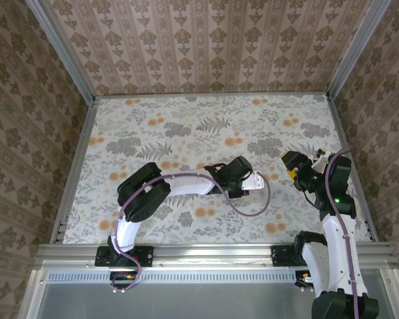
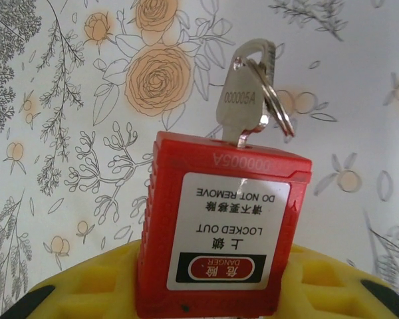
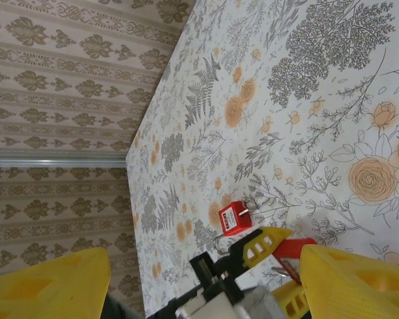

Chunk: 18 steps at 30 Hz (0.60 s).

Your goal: Unlock with the key

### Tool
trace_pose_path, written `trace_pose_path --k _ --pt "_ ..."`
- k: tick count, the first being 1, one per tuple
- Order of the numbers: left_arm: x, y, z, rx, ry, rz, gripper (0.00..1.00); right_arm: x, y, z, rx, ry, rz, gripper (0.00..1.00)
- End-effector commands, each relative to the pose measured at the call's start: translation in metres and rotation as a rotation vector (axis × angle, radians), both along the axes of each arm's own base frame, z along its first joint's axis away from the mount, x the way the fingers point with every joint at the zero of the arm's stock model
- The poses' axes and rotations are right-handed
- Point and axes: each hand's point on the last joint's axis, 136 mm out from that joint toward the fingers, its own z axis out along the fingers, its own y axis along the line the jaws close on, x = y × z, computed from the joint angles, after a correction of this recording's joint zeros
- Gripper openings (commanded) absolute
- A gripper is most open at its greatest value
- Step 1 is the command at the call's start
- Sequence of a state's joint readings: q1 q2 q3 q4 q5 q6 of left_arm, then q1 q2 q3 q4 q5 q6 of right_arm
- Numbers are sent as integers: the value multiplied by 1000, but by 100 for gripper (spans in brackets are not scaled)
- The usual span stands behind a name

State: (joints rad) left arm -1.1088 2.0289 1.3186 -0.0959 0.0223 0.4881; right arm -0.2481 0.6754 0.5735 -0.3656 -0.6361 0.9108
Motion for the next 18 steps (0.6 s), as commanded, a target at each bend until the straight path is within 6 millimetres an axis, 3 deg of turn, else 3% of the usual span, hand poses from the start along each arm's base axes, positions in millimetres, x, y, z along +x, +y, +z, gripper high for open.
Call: trace_pose_path --k 1,12,18 --pt "2 -2 -1 13 53 -7 24 -1 3 1 -9 -23 24 74" --pt "10 10 -24 91 111 21 25 -1 2 -3 -7 -26 21 74" --pt "-2 15 -31 174 271 -10 27 -2 5 0 8 -33 29 74"
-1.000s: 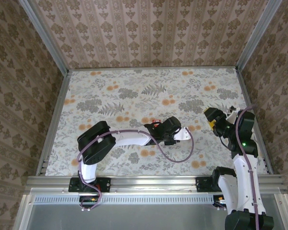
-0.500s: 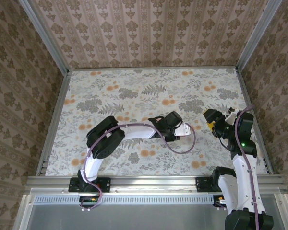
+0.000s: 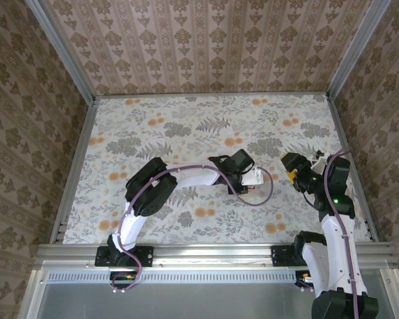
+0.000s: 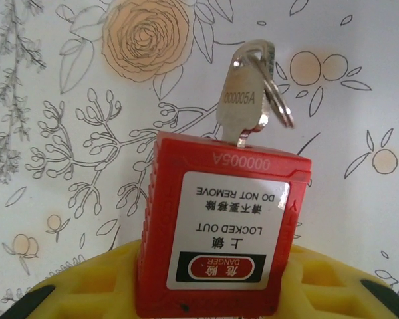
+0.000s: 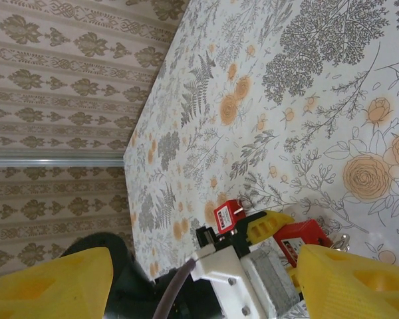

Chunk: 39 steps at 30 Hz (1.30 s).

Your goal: Unlock with the key

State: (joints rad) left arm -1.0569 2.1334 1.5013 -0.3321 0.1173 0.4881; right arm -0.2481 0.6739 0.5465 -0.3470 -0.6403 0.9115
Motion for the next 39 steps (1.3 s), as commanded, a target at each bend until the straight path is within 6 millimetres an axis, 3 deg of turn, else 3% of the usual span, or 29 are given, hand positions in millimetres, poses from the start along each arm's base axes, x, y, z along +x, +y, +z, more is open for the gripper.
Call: trace_pose_path --k 1,5,14,39 --pt "-12 12 -15 79 137 -3 27 -2 4 10 4 -45 25 74" --pt "-12 17 -18 105 145 17 28 -2 5 11 14 -51 25 74" --pt "14 28 -27 198 63 153 32 -3 6 10 8 -52 30 74" --pt "15 36 -38 267 90 152 44 -1 3 13 -16 -61 25 74"
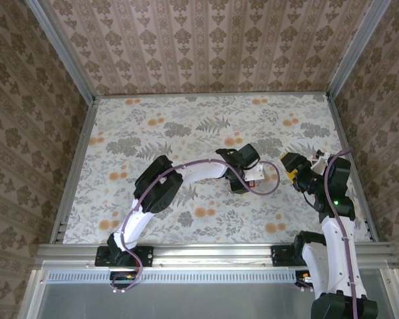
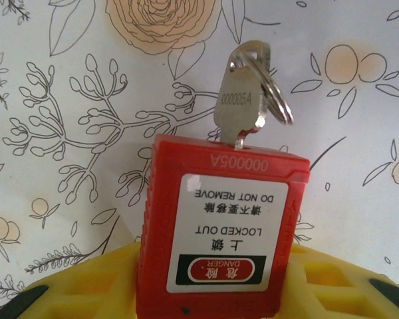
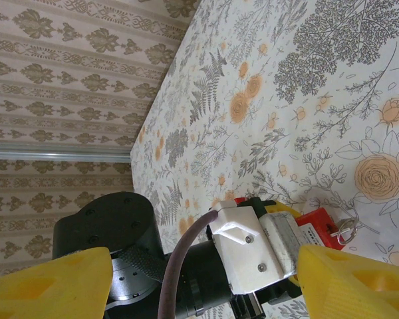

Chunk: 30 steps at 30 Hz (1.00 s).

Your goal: Unlock with the key

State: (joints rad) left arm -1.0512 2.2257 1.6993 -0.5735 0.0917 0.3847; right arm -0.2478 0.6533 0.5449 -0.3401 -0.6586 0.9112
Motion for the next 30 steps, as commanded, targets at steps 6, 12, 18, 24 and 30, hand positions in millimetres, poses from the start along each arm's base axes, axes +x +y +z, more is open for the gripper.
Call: trace_pose_path --k 6,12,18,24,30 --pt "7 33 -33 156 44 36 45 4 0 8 -20 -42 12 74" --pt "6 32 -34 153 71 44 44 4 1 8 -19 -44 17 74" --pt "8 35 -32 142 100 86 46 5 2 11 -10 -50 22 74" --pt "11 36 -33 127 132 133 46 4 4 14 0 -59 34 75" --pt "6 35 -32 118 228 160 48 4 6 17 10 -62 39 75"
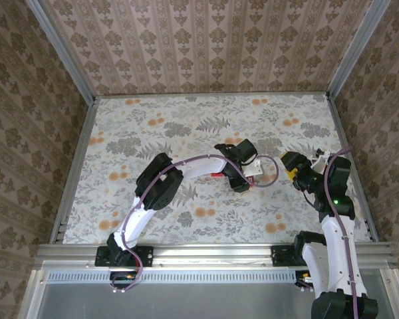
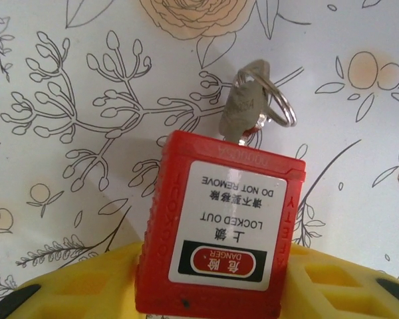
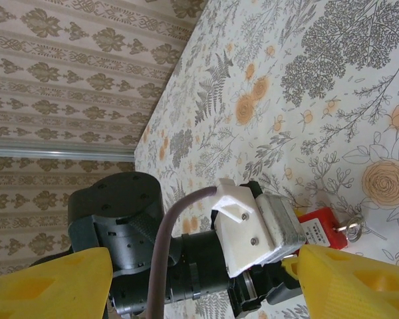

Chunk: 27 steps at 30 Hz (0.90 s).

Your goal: Unlock with the key

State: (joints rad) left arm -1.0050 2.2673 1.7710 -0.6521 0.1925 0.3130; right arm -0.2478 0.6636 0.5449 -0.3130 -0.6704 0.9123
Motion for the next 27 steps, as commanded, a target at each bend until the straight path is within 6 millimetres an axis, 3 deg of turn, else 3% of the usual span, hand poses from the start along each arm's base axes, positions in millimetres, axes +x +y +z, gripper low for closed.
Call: trace_pose_path --k 1,27 --pt "1 32 -32 135 103 80 48 1 5 14 7 -46 30 75" --pt "-12 39 -37 160 215 141 53 -2 10 22 19 -70 54 75"
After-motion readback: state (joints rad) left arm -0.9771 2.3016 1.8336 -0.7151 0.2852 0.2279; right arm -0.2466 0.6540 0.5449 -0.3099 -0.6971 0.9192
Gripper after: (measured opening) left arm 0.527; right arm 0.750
